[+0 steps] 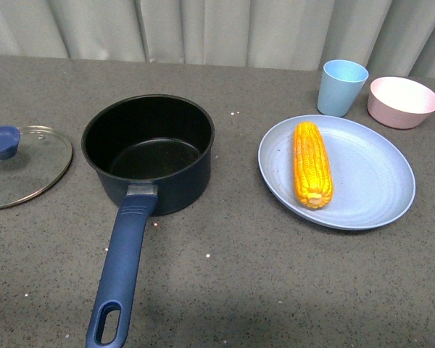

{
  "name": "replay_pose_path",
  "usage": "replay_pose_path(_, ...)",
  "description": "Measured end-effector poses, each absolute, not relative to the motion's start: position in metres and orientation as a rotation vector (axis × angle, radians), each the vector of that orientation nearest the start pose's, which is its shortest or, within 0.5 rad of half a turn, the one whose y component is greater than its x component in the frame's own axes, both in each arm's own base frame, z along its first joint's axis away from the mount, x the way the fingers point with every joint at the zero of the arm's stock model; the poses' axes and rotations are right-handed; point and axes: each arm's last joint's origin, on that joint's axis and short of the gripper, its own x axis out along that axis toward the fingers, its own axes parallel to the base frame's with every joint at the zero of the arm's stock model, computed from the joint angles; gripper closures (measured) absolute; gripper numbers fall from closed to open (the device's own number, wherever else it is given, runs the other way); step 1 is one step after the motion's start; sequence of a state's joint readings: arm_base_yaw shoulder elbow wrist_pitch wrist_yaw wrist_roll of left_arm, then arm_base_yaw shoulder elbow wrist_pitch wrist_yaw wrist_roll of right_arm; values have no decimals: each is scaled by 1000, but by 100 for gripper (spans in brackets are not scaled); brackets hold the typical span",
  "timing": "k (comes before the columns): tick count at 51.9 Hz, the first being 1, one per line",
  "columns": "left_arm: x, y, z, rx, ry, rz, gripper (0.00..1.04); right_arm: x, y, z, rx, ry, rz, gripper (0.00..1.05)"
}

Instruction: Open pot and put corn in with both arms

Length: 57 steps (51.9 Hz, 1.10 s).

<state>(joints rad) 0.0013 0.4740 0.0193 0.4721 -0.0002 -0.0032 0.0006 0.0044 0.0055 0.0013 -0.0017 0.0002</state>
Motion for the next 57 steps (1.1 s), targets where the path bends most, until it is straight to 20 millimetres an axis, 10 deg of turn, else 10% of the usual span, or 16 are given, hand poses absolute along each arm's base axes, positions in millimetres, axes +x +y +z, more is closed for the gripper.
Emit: replay_pose_path(57, 97, 0, 170, -3, -16, 1, 101, 98, 0, 165, 0, -2, 2, 9)
